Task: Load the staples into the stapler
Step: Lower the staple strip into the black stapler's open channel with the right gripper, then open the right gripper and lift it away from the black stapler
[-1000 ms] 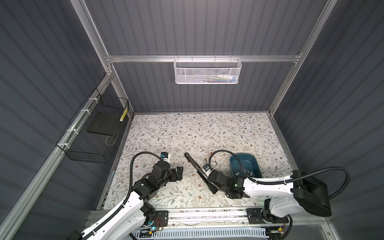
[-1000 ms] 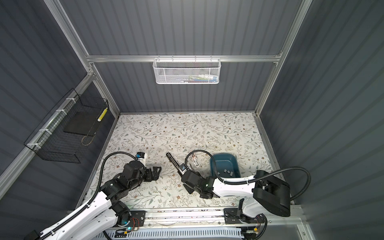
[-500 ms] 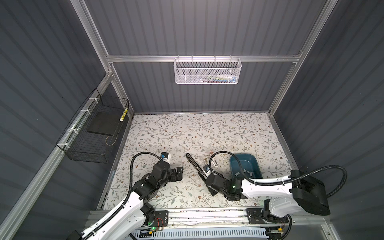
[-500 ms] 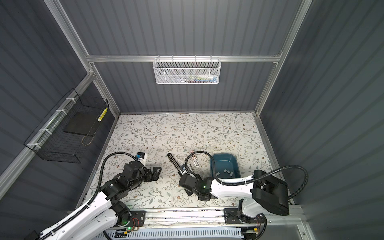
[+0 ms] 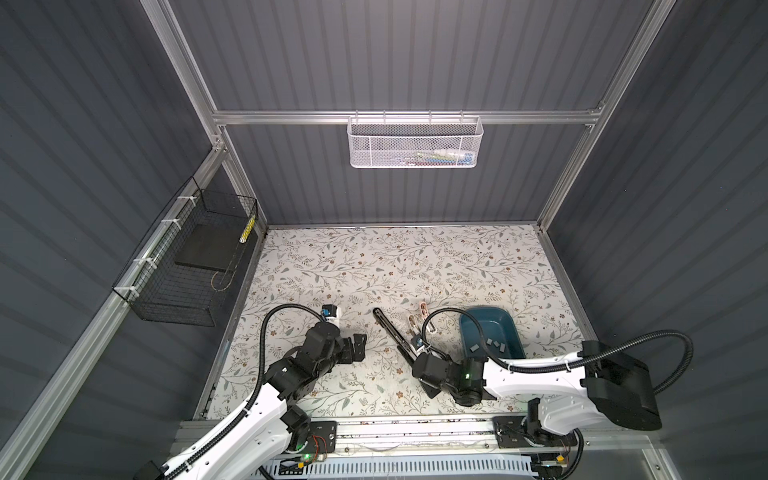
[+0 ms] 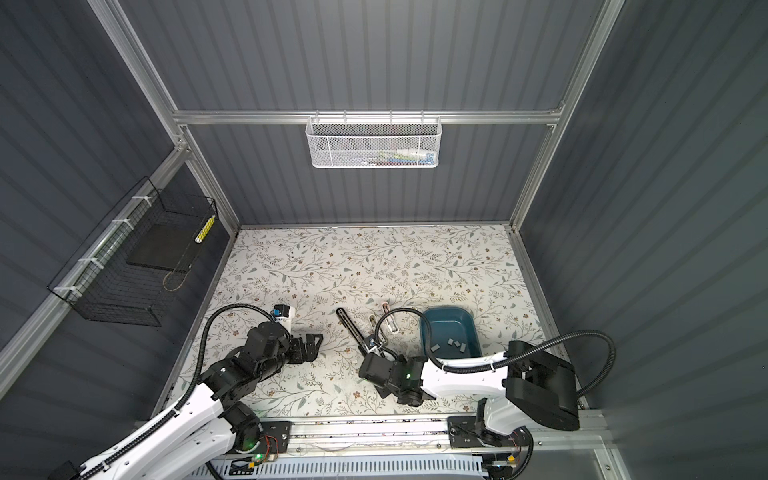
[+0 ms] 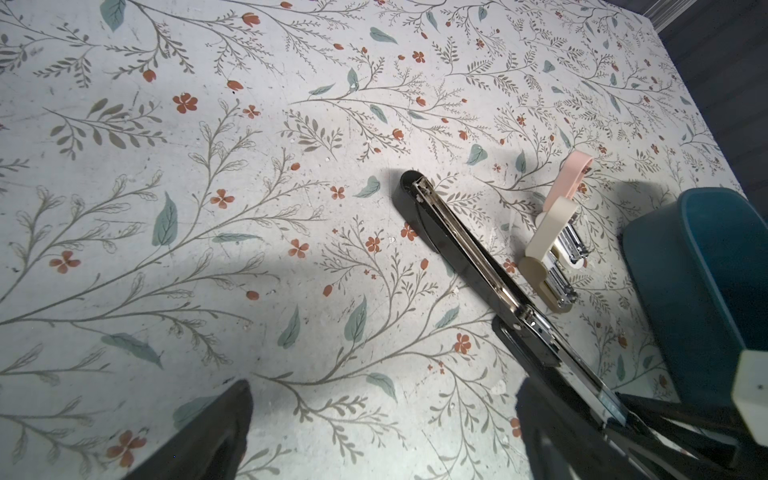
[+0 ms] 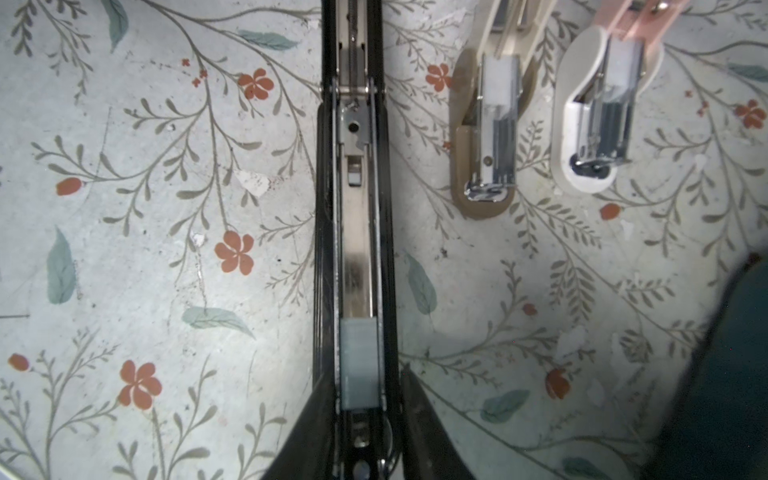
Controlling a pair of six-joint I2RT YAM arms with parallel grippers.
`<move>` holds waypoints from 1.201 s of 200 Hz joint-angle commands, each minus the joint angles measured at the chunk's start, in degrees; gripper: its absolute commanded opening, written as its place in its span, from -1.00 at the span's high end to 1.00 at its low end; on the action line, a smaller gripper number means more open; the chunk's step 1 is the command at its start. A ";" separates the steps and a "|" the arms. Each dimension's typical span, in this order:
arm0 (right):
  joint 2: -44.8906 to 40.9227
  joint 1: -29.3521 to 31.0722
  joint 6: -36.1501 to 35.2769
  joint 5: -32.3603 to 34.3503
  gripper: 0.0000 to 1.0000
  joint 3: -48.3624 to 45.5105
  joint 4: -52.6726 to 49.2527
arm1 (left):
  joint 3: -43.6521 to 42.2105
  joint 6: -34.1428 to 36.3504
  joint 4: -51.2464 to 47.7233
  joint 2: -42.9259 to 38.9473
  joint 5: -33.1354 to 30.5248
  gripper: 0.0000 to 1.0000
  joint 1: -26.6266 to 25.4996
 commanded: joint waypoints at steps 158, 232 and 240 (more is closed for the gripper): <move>8.24 1.58 2.60 2.73 0.78 7.62 0.30 | -0.83 0.04 0.52 -1.52 0.53 -0.99 -0.19; 21.58 1.58 7.18 3.14 0.67 24.63 -2.02 | -0.97 -0.43 -0.32 -2.49 -0.43 -0.99 -0.20; 22.58 1.58 7.83 3.62 0.67 26.00 -2.63 | -0.98 -0.49 -0.36 -2.57 -0.43 -0.99 -0.21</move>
